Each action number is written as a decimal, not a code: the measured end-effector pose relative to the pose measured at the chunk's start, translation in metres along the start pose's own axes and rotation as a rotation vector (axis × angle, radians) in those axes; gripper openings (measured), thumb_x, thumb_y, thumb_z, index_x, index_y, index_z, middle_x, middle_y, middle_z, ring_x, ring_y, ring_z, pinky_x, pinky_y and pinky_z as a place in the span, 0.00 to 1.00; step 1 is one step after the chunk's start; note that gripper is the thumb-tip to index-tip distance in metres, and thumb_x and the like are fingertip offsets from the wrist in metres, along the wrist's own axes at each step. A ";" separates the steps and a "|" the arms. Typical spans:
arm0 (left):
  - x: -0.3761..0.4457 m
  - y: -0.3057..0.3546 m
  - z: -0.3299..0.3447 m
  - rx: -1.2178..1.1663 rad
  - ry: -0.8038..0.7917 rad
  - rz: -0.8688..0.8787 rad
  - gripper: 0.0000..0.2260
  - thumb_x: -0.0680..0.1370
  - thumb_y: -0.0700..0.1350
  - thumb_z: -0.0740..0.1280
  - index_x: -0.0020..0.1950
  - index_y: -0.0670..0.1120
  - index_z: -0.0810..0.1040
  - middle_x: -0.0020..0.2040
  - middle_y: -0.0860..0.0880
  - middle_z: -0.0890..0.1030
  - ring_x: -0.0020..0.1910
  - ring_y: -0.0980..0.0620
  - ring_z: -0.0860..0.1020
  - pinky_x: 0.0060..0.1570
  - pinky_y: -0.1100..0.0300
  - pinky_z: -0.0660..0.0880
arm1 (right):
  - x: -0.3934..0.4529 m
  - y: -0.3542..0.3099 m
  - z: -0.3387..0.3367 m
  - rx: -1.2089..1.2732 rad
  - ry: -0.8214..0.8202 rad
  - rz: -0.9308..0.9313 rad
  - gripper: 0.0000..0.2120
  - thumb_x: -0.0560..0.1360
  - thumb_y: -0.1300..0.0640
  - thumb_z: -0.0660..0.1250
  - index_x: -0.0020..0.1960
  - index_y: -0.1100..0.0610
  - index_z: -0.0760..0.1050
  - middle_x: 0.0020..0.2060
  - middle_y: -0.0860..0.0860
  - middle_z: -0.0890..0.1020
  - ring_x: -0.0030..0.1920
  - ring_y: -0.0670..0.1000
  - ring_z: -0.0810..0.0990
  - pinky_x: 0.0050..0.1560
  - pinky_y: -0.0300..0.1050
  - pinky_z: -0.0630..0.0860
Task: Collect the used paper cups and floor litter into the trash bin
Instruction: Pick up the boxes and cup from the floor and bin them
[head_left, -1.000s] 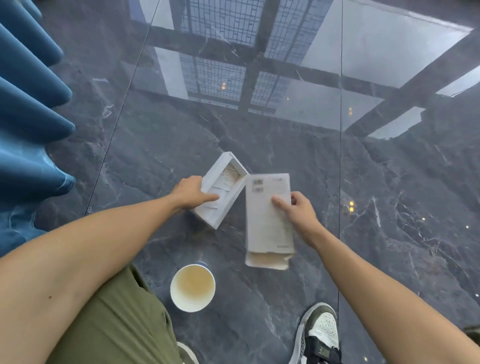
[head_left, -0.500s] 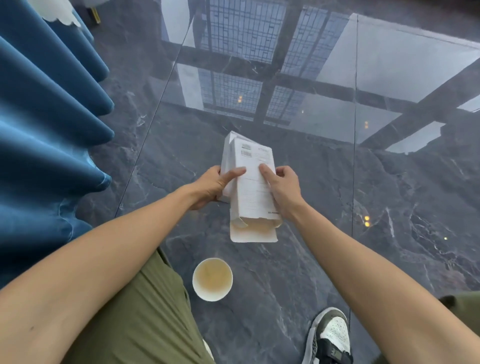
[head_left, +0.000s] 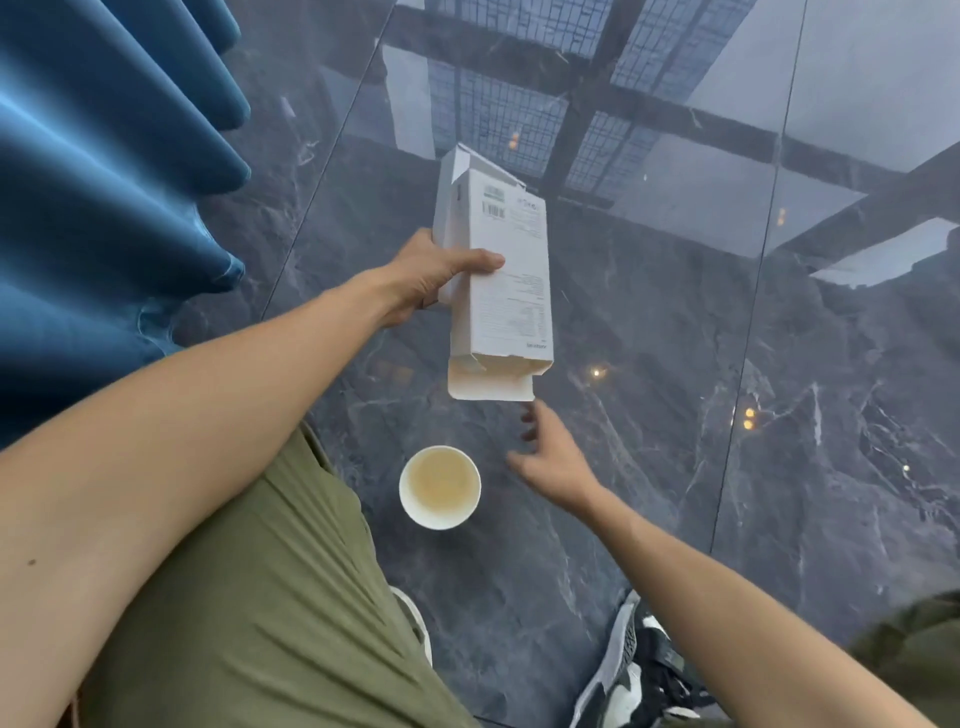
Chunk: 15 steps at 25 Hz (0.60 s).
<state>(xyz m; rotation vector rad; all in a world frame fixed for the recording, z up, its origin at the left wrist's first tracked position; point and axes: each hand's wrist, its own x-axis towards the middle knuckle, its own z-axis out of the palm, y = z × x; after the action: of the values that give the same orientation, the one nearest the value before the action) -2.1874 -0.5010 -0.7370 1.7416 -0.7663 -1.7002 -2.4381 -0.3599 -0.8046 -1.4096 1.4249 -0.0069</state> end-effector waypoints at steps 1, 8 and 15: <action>0.001 -0.001 0.001 0.011 -0.010 -0.002 0.45 0.58 0.56 0.85 0.72 0.47 0.73 0.60 0.50 0.86 0.56 0.51 0.86 0.44 0.56 0.85 | -0.009 0.008 0.011 -0.095 -0.069 -0.044 0.43 0.69 0.47 0.75 0.79 0.49 0.59 0.73 0.49 0.69 0.66 0.50 0.75 0.65 0.51 0.77; 0.004 -0.005 0.001 0.062 -0.082 -0.023 0.46 0.58 0.57 0.85 0.72 0.48 0.73 0.59 0.51 0.87 0.56 0.52 0.86 0.51 0.53 0.83 | -0.010 0.007 0.062 -0.305 -0.215 -0.299 0.54 0.63 0.30 0.75 0.80 0.48 0.55 0.80 0.51 0.60 0.79 0.55 0.61 0.76 0.58 0.66; 0.005 -0.007 0.007 0.085 -0.019 -0.018 0.42 0.60 0.56 0.84 0.70 0.47 0.72 0.60 0.51 0.84 0.58 0.52 0.84 0.50 0.55 0.81 | -0.007 -0.008 0.043 -0.070 -0.072 -0.155 0.38 0.65 0.47 0.76 0.72 0.43 0.66 0.68 0.44 0.75 0.66 0.46 0.75 0.64 0.49 0.76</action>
<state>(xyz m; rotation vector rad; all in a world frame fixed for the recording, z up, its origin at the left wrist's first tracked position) -2.1947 -0.5001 -0.7453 1.7960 -0.8449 -1.7216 -2.4066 -0.3307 -0.8131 -1.5604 1.2653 -0.0054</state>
